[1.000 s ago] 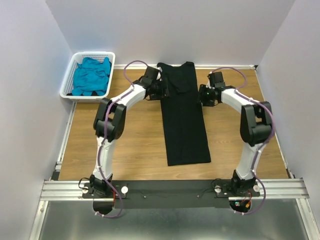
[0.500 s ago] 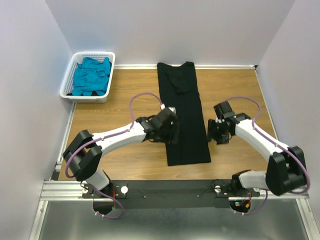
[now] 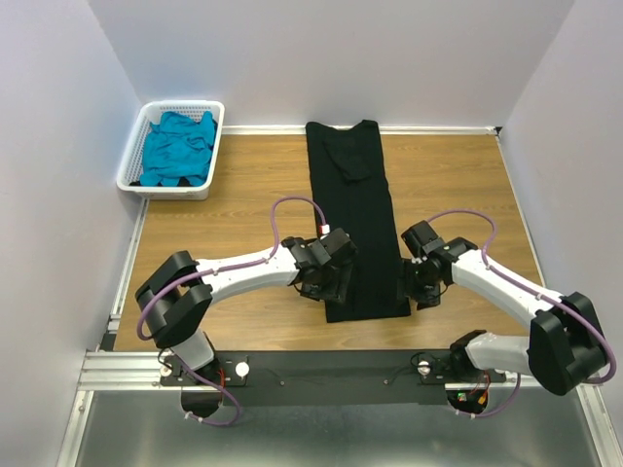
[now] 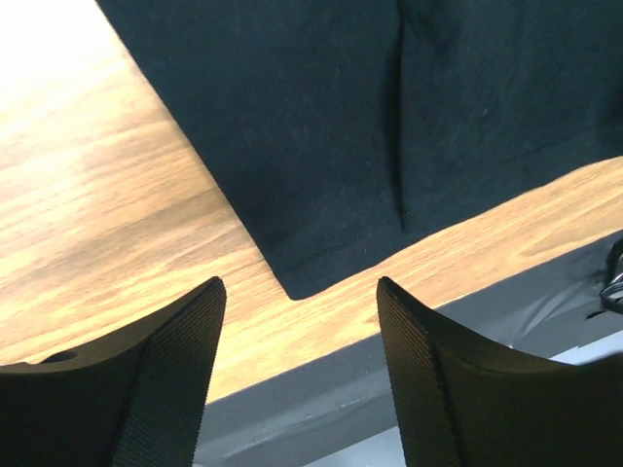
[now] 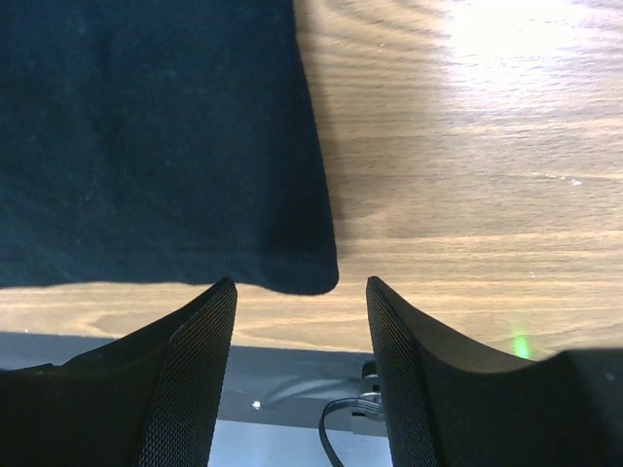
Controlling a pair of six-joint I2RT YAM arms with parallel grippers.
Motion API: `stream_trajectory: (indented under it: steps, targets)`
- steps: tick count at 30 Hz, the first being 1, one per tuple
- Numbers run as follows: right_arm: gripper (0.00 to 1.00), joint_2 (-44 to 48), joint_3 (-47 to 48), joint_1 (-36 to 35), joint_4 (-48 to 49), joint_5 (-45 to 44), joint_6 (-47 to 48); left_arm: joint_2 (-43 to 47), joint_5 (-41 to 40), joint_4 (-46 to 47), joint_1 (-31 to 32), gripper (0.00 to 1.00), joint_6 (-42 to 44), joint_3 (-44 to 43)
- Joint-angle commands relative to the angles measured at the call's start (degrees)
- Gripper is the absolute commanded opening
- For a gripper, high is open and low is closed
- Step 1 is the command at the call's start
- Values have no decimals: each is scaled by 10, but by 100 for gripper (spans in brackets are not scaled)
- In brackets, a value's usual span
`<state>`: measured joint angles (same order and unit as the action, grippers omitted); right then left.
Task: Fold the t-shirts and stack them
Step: Fold the tshirt
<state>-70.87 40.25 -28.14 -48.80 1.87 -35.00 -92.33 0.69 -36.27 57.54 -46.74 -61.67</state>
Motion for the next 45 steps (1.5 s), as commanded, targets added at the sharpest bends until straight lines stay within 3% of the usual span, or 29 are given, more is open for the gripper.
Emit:
stream_trajectory:
  steps: [1,11,27,30,32,33,34,36,38,40,45]
  targets:
    - [63,-18,-16,-13,24,-1,-25,-20,18,-12,8,70,-9,-1]
    - [56,-45,-17,-21,34,-32,-28,-65,48,9,18,60,-5,5]
    - [54,-60,-22,-25,49,-34,-41,-84,59,20,21,47,-12,19]
    - [54,-60,-23,-26,49,-38,-45,-93,58,21,21,43,-9,17]
    - [53,-62,-24,-27,48,-37,-45,-97,58,20,20,32,-8,16]
    - [50,-63,-24,-27,48,-37,-45,-98,59,20,21,26,-7,16]
    - [49,-61,-25,-27,46,-38,-47,-101,60,20,20,12,-6,17]
    - [35,-58,-26,-27,42,-40,-47,-100,60,16,21,0,-5,16]
    - [15,-54,-26,-27,28,-42,-48,-93,56,10,20,0,-9,16]
    - [6,-49,-20,-28,2,-48,-47,-86,49,3,17,0,-10,19]
    - [6,-21,-3,-27,-50,-71,-46,-72,44,-11,13,0,-6,24]
